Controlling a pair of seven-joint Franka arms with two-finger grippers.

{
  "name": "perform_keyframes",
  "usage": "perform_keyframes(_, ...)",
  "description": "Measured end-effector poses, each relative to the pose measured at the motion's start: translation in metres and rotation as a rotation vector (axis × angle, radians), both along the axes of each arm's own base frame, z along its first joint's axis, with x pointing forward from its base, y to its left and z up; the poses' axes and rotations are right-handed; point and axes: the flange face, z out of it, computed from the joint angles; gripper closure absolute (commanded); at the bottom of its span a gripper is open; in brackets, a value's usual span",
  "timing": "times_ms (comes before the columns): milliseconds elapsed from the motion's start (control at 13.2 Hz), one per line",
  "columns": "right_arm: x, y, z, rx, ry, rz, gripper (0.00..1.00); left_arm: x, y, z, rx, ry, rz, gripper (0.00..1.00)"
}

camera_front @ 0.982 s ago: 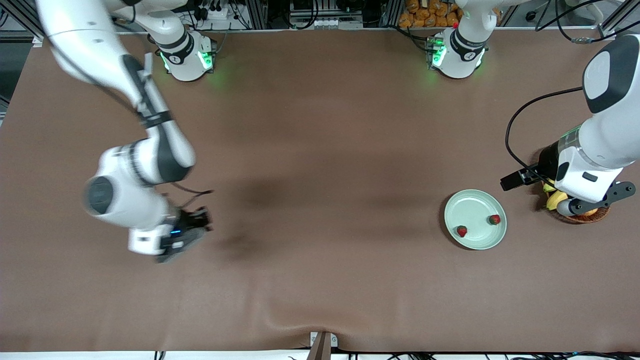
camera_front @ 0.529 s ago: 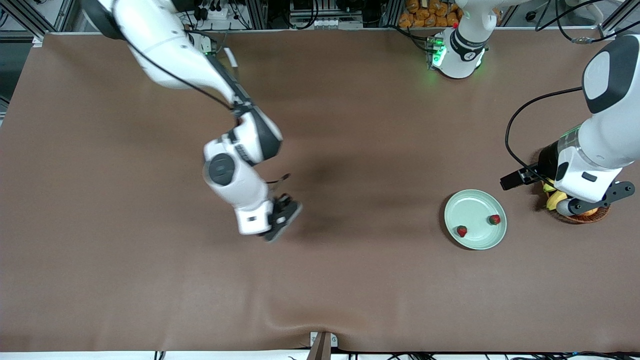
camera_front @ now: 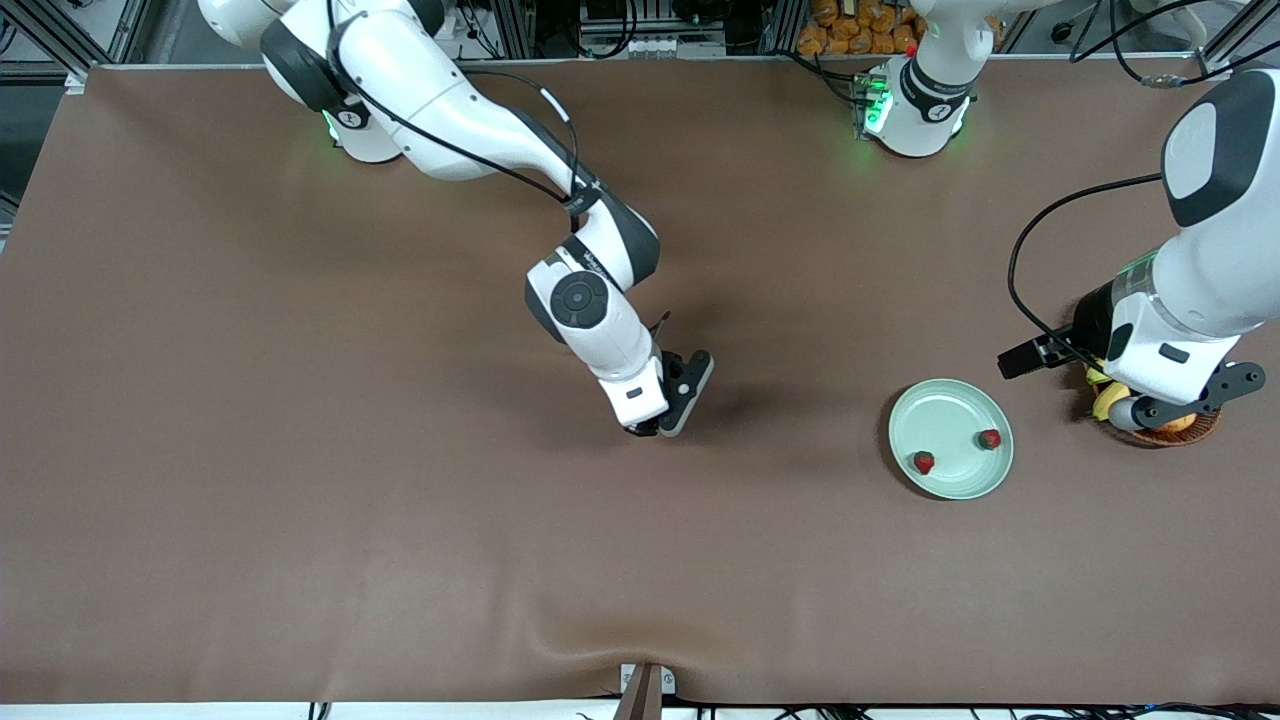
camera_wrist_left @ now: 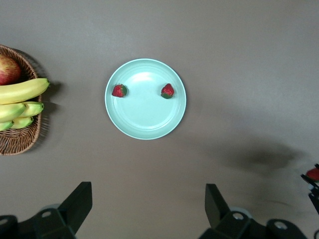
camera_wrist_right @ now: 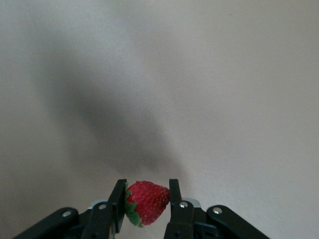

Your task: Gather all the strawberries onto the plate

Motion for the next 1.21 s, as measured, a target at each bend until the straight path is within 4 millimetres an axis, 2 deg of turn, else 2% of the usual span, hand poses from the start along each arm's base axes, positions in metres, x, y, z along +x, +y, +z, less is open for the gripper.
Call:
perform_keyframes(76, -0.003, 0.003, -0.012, 0.003, -0.005, 0.002, 0.91, -0.001, -0.001, -0.001, 0.001, 0.005, -0.002, 0.0)
perform_keyframes(151, -0.005, 0.005, -0.022, 0.006, -0.011, 0.003, 0.73, -0.001, -0.002, -0.001, 0.001, 0.007, -0.004, 0.0)
perform_keyframes(227, -0.008, 0.007, -0.031, 0.007, -0.013, 0.005, 0.01, -0.002, -0.003, -0.001, 0.002, 0.011, -0.006, 0.0)
perform_keyframes(378, -0.01, 0.009, -0.036, 0.007, -0.013, 0.009, 0.0, -0.004, -0.005, -0.003, 0.005, 0.026, -0.01, 0.0)
perform_keyframes(604, -0.007, 0.012, -0.027, 0.018, -0.028, 0.008, 0.0, -0.008, -0.023, -0.008, 0.01, 0.046, -0.001, 0.0)
perform_keyframes(755, 0.008, 0.004, -0.009, 0.025, -0.056, -0.01, 0.0, -0.013, -0.06, -0.019, 0.015, 0.06, 0.004, 0.0)
perform_keyframes(831, 0.02, -0.009, 0.002, 0.023, -0.067, -0.03, 0.0, -0.012, -0.08, -0.031, 0.012, 0.06, -0.008, 0.0)
perform_keyframes(982, 0.054, -0.053, 0.028, -0.003, -0.056, -0.091, 0.0, -0.003, -0.112, -0.061, -0.012, 0.035, -0.036, 0.01)
perform_keyframes(1208, 0.111, -0.161, 0.068, -0.026, -0.04, -0.237, 0.0, 0.005, -0.153, -0.105, -0.041, 0.025, -0.081, 0.1)
